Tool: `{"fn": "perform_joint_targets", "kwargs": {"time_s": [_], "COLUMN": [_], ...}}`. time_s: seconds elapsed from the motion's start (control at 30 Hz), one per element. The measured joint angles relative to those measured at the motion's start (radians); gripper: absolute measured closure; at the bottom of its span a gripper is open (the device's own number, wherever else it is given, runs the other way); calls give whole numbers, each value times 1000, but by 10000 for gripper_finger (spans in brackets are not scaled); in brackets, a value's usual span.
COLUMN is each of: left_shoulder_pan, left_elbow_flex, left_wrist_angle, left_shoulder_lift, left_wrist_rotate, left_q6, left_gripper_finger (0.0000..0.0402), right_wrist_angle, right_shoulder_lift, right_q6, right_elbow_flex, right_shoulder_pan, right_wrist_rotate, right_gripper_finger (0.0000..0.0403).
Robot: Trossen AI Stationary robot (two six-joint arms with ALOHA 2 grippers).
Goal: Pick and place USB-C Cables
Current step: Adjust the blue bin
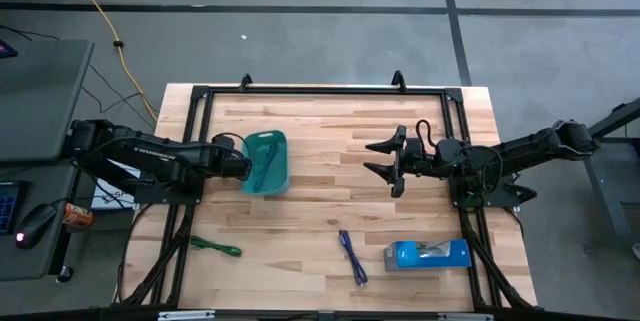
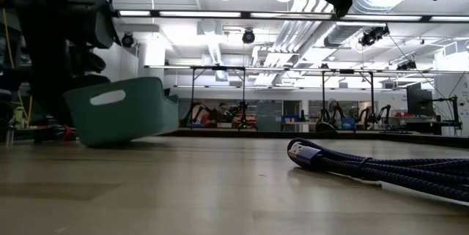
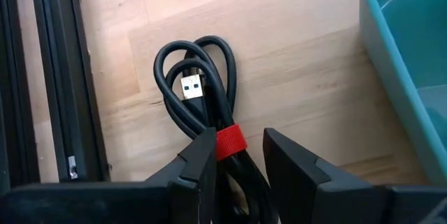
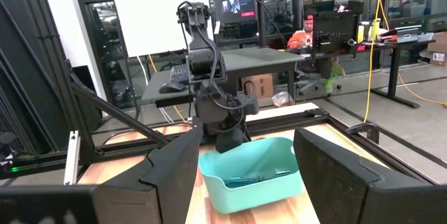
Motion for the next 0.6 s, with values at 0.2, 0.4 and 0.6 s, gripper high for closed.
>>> {"fn": "perform_joint_targets", "kwargs": {"time_s": [0.2, 0.4, 0.6], "left_shoulder_pan": [-1, -14, -49], "left_elbow_flex": [27, 40, 40], "left_wrist_angle": [-2, -21, -166], "left_shoulder_lift": [-14, -30, -101], "left_wrist_rotate": [-5, -40, -138], "left_q6": [15, 34, -123], "left_gripper_finger": [304, 304, 304], "right_wrist_angle": [0, 0, -8], "right_shoulder_lift": [0, 0, 0], "right_q6": [0, 0, 0], "right_elbow_flex": [0, 0, 0], "right_shoulder_pan": [0, 0, 0], "right_wrist_rotate": [0, 0, 0], "right_gripper_finger": [176, 176, 176]}}
